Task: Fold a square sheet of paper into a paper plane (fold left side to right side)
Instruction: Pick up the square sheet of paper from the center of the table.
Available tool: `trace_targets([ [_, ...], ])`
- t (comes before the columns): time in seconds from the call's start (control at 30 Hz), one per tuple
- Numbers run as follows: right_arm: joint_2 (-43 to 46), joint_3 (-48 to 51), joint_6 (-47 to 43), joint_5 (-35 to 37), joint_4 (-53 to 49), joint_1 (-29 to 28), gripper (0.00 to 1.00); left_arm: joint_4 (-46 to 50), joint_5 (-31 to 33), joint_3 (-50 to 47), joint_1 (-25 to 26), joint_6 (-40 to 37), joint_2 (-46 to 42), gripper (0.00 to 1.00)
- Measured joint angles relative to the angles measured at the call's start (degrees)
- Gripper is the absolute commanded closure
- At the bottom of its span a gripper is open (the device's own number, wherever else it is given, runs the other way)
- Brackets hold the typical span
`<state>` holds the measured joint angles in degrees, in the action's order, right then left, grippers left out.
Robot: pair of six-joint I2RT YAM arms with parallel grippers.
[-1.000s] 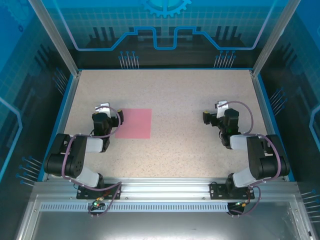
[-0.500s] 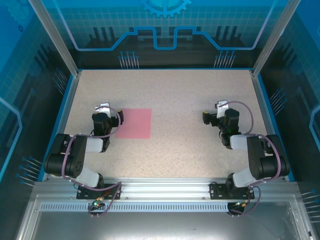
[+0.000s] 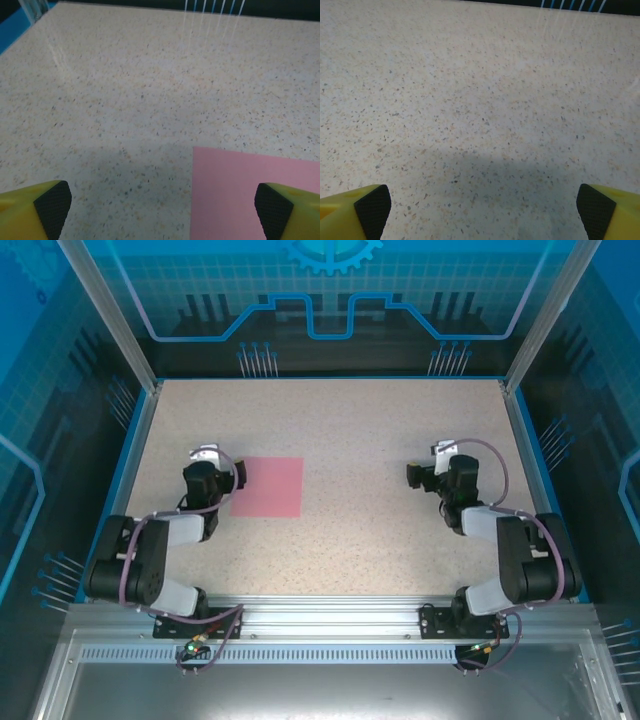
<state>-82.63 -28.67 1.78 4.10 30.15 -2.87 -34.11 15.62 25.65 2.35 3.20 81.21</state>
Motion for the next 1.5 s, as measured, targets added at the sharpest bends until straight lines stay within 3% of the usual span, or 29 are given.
trace_targets([
  [0.17,4.4,-13.2,6.0,-0.3,-16.9,-1.8,0.01,20.8,-2.6,12.5,0.3,6.5,-11.5,0.01],
  [0.27,3.1,-21.1,9.4,1.3,-24.9,-8.7,0.01,30.0,-4.9,17.1,2.1,11.7,-15.5,0.02],
  [0.43,-6.6,-32.7,15.3,1.9,-34.3,-22.7,0.02,45.7,-10.2,18.7,8.6,19.0,-13.4,0.02],
  [0.6,-20.1,-43.6,20.6,3.0,-42.3,-30.2,0.03,57.3,-13.6,18.7,11.8,22.8,-8.1,0.02],
  [1.03,-46.3,-73.0,26.1,6.0,-55.3,-39.2,0.04,62.3,-15.5,21.0,11.8,23.9,0.5,0.02],
  [1.5,-57.8,-89.6,26.7,6.4,-64.7,-39.8,0.06,58.6,-15.4,24.6,11.8,24.5,8.9,0.01],
])
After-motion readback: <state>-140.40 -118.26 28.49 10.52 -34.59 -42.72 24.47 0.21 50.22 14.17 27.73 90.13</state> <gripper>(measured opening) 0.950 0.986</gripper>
